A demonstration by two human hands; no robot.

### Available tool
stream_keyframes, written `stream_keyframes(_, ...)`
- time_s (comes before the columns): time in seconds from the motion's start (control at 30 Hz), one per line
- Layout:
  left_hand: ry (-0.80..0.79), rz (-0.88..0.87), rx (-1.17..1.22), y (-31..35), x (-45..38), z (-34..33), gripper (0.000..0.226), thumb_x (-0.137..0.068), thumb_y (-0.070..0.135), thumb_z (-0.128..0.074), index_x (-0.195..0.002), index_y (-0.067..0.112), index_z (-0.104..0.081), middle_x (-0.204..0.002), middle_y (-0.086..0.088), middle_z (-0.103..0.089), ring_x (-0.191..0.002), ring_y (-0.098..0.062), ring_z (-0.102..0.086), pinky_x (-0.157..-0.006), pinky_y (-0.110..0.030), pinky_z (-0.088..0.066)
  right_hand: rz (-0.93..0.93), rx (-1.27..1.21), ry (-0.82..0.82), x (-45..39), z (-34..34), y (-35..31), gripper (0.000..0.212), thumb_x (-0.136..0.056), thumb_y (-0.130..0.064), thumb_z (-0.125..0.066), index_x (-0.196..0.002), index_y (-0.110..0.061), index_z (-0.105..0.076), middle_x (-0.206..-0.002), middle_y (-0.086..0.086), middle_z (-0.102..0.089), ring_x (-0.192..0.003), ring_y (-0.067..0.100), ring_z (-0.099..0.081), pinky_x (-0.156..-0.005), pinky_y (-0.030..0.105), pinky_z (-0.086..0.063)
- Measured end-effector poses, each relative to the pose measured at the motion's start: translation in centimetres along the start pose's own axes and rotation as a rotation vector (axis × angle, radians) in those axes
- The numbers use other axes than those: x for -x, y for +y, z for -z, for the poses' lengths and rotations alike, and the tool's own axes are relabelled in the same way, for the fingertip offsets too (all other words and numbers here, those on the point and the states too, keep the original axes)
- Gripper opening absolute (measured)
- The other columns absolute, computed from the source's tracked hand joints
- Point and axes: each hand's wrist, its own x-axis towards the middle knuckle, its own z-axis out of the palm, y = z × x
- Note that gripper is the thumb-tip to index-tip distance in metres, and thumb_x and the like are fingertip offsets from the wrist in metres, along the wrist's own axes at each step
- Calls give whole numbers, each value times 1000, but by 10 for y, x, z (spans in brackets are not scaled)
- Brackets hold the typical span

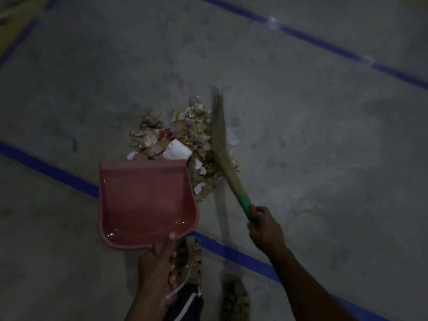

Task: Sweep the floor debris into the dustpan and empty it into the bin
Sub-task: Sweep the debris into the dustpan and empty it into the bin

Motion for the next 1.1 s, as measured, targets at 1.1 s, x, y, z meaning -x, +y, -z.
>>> stream_keyframes(1.1,-236,-152,13,176,-23,-180,49,-87,48,-74,-89,0,-64,-59,-9,-52,-35,-13,-38,-38,-22,-34,-78,-231,394,-148,151,-47,62,-91,-18,-58,-150,-15,-37,-137,4,-44,-102,24,-59,-75,28,-44)
